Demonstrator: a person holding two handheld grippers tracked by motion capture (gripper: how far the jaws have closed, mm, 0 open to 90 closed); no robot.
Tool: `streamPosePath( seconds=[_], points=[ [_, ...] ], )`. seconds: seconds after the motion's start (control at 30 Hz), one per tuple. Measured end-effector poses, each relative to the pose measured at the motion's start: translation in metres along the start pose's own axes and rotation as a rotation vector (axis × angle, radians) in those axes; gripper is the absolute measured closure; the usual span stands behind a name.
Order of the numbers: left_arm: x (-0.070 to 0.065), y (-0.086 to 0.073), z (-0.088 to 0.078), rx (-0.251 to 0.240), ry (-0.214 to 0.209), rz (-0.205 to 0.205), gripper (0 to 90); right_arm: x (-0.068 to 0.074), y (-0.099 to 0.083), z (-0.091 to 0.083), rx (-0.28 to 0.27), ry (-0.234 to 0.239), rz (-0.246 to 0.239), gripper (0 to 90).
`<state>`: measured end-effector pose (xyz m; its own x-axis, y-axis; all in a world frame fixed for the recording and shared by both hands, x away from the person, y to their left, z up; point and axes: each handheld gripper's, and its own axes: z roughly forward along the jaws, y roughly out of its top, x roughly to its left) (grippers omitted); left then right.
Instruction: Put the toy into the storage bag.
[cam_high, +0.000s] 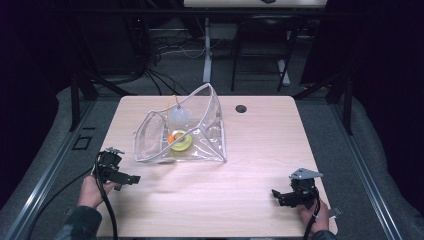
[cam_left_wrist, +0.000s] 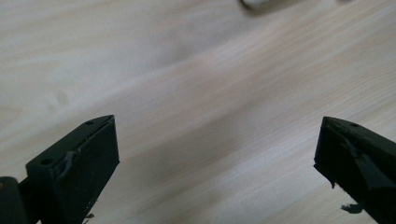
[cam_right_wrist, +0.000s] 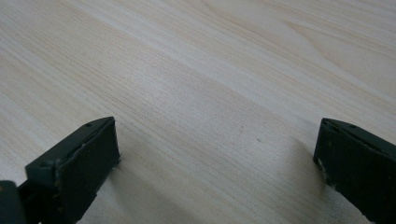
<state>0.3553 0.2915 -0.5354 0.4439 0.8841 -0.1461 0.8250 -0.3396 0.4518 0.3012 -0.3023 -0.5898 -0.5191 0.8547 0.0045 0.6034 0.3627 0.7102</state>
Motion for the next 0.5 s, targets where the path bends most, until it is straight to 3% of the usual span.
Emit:
streamPosePath(
  seconds=[0.03, 0.13, 0.23, 0.3, 0.5],
  points=[
    [-0.003, -0.003, 0.002, 0.030, 0.024, 0.007, 0.0, 0.000, 0.000, 0.000, 0.002, -0.001, -0.003, 0.0],
    [-0.004, -0.005, 0.000, 0.020, 0.036, 0.016, 0.0, 0.000, 0.000, 0.000, 0.001, 0.002, -0.002, 0.0],
    [-0.001, -0.010, 0.000, -0.011, 0.041, -0.012, 0.0, 0.000, 0.000, 0.000, 0.002, 0.003, -0.003, 0.0],
    [0.001, -0.011, 0.002, 0.002, 0.068, -0.004, 0.0, -0.001, 0.000, 0.000, -0.001, 0.011, -0.009, 0.0],
    [0.003, -0.018, 0.011, 0.034, 0.088, 0.007, 0.0, -0.002, 0.000, -0.001, 0.004, 0.023, -0.024, 0.0]
  ],
)
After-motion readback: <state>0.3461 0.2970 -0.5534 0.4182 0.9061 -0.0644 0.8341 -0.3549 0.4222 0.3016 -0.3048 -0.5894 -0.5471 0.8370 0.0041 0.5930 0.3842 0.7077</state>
